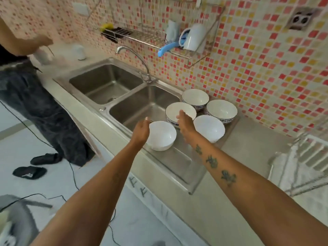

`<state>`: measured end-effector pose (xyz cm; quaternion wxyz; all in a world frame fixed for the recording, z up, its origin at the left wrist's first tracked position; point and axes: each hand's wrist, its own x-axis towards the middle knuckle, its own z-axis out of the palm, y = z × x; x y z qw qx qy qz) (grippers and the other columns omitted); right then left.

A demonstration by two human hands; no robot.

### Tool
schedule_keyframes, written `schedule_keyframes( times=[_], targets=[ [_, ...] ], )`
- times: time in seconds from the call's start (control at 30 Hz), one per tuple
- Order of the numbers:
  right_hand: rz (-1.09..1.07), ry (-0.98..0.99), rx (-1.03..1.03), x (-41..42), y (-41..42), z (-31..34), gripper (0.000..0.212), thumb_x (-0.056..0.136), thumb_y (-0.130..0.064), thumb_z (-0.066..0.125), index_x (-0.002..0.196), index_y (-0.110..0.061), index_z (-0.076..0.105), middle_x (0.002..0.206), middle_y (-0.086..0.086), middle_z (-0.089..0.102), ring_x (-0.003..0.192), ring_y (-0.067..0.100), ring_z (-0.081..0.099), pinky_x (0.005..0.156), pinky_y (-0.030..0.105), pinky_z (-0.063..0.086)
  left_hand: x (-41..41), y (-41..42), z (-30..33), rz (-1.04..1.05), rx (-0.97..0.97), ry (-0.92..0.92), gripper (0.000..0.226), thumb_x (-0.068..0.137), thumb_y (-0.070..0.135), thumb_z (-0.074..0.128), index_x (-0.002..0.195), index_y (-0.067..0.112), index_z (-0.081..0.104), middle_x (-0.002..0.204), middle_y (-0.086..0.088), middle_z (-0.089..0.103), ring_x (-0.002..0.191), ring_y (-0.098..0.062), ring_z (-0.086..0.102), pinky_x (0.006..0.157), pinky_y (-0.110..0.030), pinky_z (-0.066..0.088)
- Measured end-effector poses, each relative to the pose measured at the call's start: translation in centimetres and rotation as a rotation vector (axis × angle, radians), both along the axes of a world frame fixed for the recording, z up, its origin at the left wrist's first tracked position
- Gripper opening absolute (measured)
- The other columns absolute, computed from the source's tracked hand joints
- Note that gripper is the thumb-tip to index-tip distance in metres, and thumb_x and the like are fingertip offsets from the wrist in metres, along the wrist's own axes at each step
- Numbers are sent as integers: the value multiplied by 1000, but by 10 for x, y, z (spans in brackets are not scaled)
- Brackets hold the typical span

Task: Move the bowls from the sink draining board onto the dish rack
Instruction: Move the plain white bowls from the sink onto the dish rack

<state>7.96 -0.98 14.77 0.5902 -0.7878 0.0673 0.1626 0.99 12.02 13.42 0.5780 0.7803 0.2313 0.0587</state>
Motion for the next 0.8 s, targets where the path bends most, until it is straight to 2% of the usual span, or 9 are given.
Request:
schedule_keyframes(
  times=[0.07, 0.13, 0.17, 0.27, 0.33, 0.5, 0.6, 0.7, 0.8],
  targets=[
    [-57, -38, -21, -2, 0, -29, 46, 102, -23, 28, 139, 1, 40, 147, 20, 42, 134, 33, 39, 109, 37, 29, 6, 5, -23, 46, -62, 43, 41, 107, 29, 27, 125, 7, 56, 110, -2, 53, 101, -19, 50, 86, -26, 39],
    [-119, -30, 34, -3, 1, -54, 44, 101, -22, 33, 141, -3, 38, 147, 17, 41, 126, 25, 44, 103, 34, 33, 14, 9, -42, 88, -150, 60, 37, 107, 26, 25, 119, 10, 55, 100, -1, 56, 92, -16, 52, 73, -22, 42],
    [-104, 9, 28, -2, 4, -65, 44, 101, -27, 32, 139, -6, 41, 146, 16, 44, 119, 22, 47, 99, 33, 36, 18, 10, -50, 102, -193, 60, 39, 107, 27, 24, 115, 9, 58, 100, -5, 59, 93, -19, 55, 73, -23, 43],
    [-14, 124, 2, 1, 12, -87, 51, 102, -37, 23, 136, -8, 48, 142, 13, 50, 124, 25, 49, 94, 29, 35, 37, 14, -77, 166, -299, 118, 46, 105, 38, 24, 116, 9, 58, 117, -11, 60, 108, -27, 56, 86, -32, 42],
    [-13, 151, -4, 5, 16, -93, 52, 102, -36, 23, 137, -8, 46, 141, 14, 50, 129, 26, 48, 93, 27, 34, 46, 13, -85, 180, -340, 155, 45, 105, 41, 23, 116, 14, 56, 117, -11, 58, 109, -29, 55, 89, -33, 41],
    [-26, 200, 27, 14, 23, -88, 54, 101, -39, 24, 143, -8, 39, 148, 12, 44, 134, 25, 43, 94, 25, 31, 53, 9, -79, 205, -486, 116, 40, 105, 41, 24, 113, 19, 55, 114, -8, 58, 106, -28, 56, 91, -34, 43],
    [-57, 236, 52, 12, 22, -83, 58, 99, -46, 27, 143, -10, 39, 147, 10, 45, 132, 25, 45, 93, 26, 34, 54, 6, -80, 221, -575, 112, 45, 102, 49, 26, 116, 20, 58, 123, -9, 63, 113, -30, 60, 102, -41, 46],
    [-74, 208, 34, 8, 13, -68, 58, 99, -46, 26, 140, -9, 43, 144, 13, 49, 128, 27, 49, 90, 27, 37, 52, 0, -74, 235, -635, 111, 53, 99, 55, 26, 125, 21, 57, 133, -12, 62, 119, -33, 59, 108, -49, 44],
    [-98, 119, 29, 2, -4, -45, 54, 101, -42, 26, 145, -12, 36, 147, 9, 45, 134, 25, 43, 94, 24, 32, 37, -15, -44, 218, -682, 39, 56, 100, 55, 25, 135, 20, 52, 130, -7, 61, 117, -29, 58, 109, -45, 43]
  ],
)
